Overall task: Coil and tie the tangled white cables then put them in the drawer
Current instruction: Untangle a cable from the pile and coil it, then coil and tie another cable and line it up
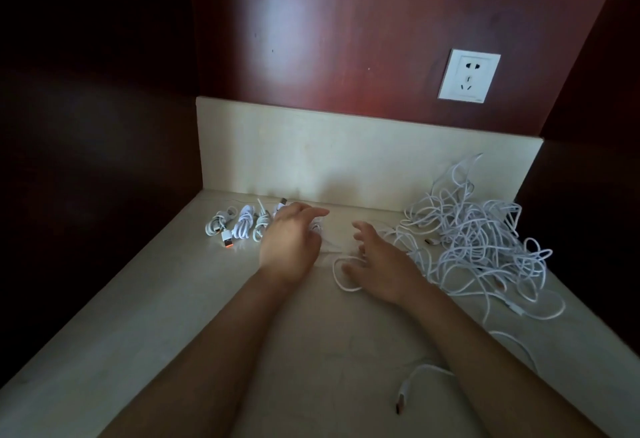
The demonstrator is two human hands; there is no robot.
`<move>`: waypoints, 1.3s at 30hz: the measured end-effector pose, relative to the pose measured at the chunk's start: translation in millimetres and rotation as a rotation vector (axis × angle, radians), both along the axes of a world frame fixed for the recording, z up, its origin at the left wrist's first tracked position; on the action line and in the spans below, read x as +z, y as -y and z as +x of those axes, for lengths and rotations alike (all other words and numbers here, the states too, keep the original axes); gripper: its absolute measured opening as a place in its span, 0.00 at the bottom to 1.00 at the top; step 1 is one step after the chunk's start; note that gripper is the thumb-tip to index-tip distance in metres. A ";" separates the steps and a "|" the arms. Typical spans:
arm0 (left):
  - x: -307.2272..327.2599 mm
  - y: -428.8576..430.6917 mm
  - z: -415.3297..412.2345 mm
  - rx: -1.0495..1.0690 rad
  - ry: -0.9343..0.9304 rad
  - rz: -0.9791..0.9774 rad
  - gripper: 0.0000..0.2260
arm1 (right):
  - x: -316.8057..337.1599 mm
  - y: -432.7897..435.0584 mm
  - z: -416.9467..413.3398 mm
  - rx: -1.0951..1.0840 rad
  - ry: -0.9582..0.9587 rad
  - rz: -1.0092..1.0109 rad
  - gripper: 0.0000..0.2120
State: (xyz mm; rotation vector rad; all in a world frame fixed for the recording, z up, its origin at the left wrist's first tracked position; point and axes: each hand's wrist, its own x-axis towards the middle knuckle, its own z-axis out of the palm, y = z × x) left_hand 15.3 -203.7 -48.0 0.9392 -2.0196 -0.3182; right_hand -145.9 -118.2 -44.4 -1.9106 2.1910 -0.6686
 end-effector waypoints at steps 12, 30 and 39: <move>-10.8 -33.6 -15.8 -0.368 0.371 0.078 0.17 | -5.4 -44.7 -47.9 0.082 -0.054 -0.152 0.06; -9.0 -46.2 -36.7 -0.316 0.177 0.168 0.11 | 12.4 -39.0 -57.0 -0.343 -0.278 0.025 0.12; -3.1 -51.6 -37.4 -0.337 0.173 0.113 0.17 | 7.7 -39.8 -53.2 0.042 -0.427 -0.476 0.05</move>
